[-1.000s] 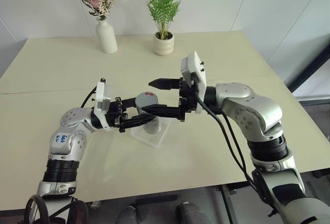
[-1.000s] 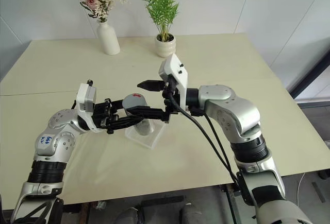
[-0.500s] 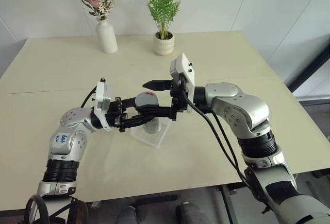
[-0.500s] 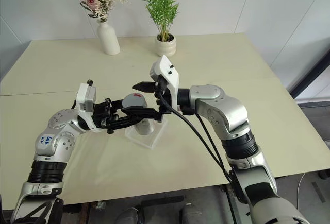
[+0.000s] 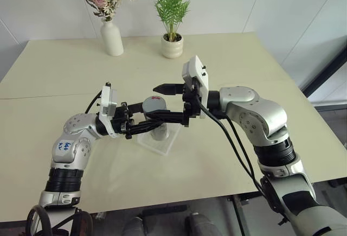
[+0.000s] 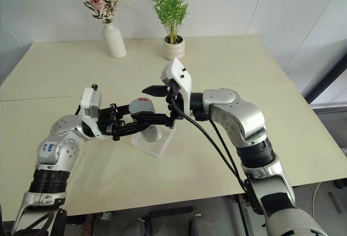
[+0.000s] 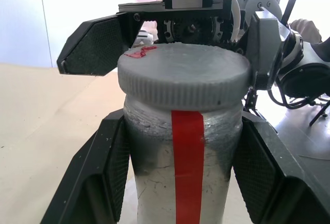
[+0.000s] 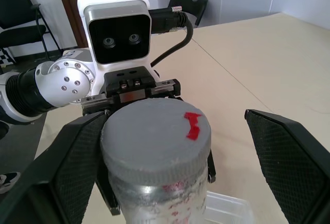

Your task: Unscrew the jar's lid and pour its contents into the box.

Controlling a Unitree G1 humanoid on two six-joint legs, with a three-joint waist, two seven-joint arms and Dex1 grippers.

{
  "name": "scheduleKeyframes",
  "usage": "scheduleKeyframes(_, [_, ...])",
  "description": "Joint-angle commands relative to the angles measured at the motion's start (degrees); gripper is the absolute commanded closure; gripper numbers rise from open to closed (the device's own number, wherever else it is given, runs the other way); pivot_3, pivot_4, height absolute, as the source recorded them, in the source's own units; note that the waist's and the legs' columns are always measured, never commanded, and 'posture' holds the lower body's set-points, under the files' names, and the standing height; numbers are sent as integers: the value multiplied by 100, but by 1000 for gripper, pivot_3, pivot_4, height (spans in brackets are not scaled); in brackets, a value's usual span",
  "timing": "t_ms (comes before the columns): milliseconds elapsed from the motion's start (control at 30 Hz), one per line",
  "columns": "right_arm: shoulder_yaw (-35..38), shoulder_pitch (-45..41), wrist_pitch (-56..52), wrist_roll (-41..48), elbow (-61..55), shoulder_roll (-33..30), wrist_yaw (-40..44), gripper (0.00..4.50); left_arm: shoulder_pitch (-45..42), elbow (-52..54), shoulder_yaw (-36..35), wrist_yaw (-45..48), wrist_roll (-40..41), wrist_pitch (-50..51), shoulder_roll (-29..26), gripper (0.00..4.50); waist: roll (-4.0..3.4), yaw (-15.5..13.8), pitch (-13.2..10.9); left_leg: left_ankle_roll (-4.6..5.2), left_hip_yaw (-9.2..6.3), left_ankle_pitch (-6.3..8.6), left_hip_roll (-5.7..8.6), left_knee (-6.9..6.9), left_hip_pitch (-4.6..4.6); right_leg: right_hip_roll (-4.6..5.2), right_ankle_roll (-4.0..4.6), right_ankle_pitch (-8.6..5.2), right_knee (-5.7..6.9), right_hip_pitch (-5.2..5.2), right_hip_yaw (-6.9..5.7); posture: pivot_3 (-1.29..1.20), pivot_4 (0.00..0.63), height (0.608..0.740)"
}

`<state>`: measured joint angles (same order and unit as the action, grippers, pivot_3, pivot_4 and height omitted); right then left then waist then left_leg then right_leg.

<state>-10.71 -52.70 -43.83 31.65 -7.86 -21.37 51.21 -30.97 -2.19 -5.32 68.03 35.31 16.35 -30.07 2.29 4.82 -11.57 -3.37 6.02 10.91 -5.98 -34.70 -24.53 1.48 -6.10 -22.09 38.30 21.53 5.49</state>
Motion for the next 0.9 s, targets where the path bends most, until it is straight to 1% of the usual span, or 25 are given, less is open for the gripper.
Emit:
scheduleKeyframes(33, [342,41,46,13,-114,-210,-41,23,-19,237,-40,85,48,-61,-56,2051,0,2,0,0,0,0,0,0,0,0,0,0,0,0,0,0,150,740])
scheduleKeyframes(567, [442,96,84,116,-112,-537,53,23,-110,134,-18,108,11,-148,-18,2051,0,-3,0,2,0,1,0,-1,0,0,0,0,-2,0,1,0,150,740])
scheduleKeyframes(900, [723,216,65,107,-28,-869,100,23,-167,67,-8,167,-4,-171,-14,2051,0,2,0,1,3,1,0,0,0,0,0,0,-4,0,3,0,150,740])
